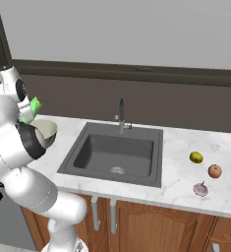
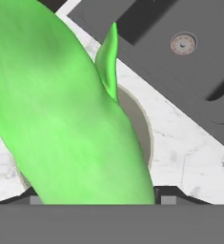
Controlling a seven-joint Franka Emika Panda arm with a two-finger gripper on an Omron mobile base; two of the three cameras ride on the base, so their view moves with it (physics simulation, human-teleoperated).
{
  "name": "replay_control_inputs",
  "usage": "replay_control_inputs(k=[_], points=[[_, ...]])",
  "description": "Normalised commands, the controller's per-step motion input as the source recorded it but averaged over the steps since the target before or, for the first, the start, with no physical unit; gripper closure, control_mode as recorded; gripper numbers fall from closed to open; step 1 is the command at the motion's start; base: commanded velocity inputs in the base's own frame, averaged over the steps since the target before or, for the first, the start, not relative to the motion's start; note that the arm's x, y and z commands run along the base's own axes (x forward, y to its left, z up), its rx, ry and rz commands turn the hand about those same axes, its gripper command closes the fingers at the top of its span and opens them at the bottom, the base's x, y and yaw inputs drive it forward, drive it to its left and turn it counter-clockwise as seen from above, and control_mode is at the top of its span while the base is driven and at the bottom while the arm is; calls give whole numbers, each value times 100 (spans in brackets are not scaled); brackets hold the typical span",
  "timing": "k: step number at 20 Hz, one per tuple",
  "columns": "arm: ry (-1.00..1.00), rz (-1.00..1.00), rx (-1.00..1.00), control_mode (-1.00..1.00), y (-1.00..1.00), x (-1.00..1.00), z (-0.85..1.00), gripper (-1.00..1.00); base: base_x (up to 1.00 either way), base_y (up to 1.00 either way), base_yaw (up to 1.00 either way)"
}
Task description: There is a mixed pile of frozen fruits and vegetables on the counter. Locate all the frozen vegetables and place the items in a bowl on the counter. Take all the frozen fruits and defrost them in a running sink.
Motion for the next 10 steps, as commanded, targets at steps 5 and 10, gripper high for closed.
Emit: replay_control_inputs(k=[5,10], points=[[2,0,2,-100,0,-8,-16,100,0,0,0],[-1,0,0,-100,-1,0,-13,100,0,0,0]])
